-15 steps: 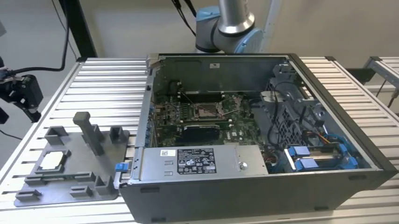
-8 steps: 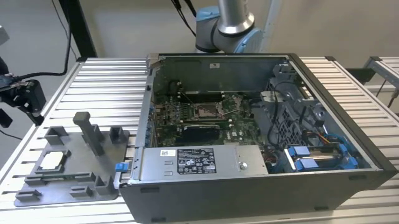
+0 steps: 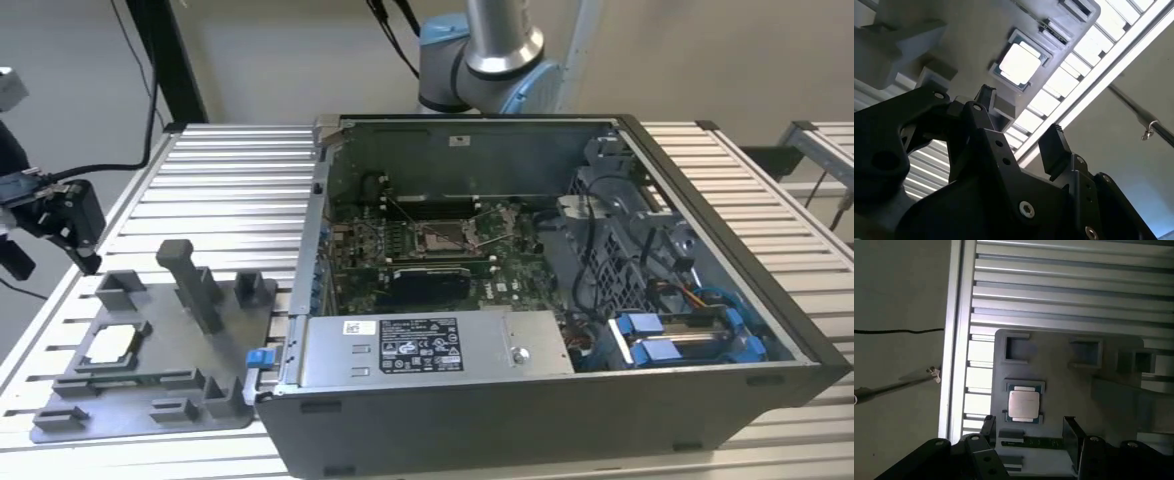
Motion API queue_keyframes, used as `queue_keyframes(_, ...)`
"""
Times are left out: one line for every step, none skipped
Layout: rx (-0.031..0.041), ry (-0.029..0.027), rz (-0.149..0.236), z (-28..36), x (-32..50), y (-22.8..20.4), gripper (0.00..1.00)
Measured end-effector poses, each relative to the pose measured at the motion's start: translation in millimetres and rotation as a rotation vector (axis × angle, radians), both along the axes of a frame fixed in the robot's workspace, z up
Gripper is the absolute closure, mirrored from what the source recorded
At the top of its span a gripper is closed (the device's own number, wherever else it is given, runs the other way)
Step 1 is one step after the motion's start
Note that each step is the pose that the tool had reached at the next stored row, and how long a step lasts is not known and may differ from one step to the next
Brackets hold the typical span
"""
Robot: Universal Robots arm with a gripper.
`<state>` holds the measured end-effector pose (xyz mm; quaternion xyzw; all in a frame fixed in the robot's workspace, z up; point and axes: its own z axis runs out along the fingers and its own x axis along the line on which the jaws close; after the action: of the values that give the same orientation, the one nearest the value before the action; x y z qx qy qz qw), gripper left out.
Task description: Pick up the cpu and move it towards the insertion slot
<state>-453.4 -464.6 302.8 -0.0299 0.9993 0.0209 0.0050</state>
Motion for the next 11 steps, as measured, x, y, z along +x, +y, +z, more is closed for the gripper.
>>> queue_keyframes(0.0, -0.0011, 0.001, -1.8, -0.3, 0.1, 1.0)
queue_keyframes(-0.0001, -0.0023, 0.001, -3.6, -0.7, 0.2, 1.0)
queue_keyframes(-0.0001, -0.0034, 0.002, -5.3, -1.1, 0.2, 1.0)
queue_keyframes(0.0001, -0.0046, 0.002, -7.2, -1.5, 0.2, 1.0)
queue_keyframes(0.0001, -0.0051, 0.002, -9.0, -1.8, 0.2, 1.0)
queue_keyframes(0.0, -0.0054, 0.002, -10.7, -2.1, 0.2, 1.0)
queue_keyframes(0.0, -0.0056, 0.002, -12.7, -2.4, 0.2, 1.0)
queue_keyframes(0.0, -0.0057, 0.002, -14.5, -2.6, 0.2, 1.0)
queue_keyframes(0.0, -0.0059, 0.002, -16.3, -2.7, 0.2, 1.0)
queue_keyframes(0.0, -0.0061, 0.002, -18.1, -2.8, 0.2, 1.0)
queue_keyframes(-0.0001, -0.0061, 0.002, -19.9, -2.9, 0.2, 1.0)
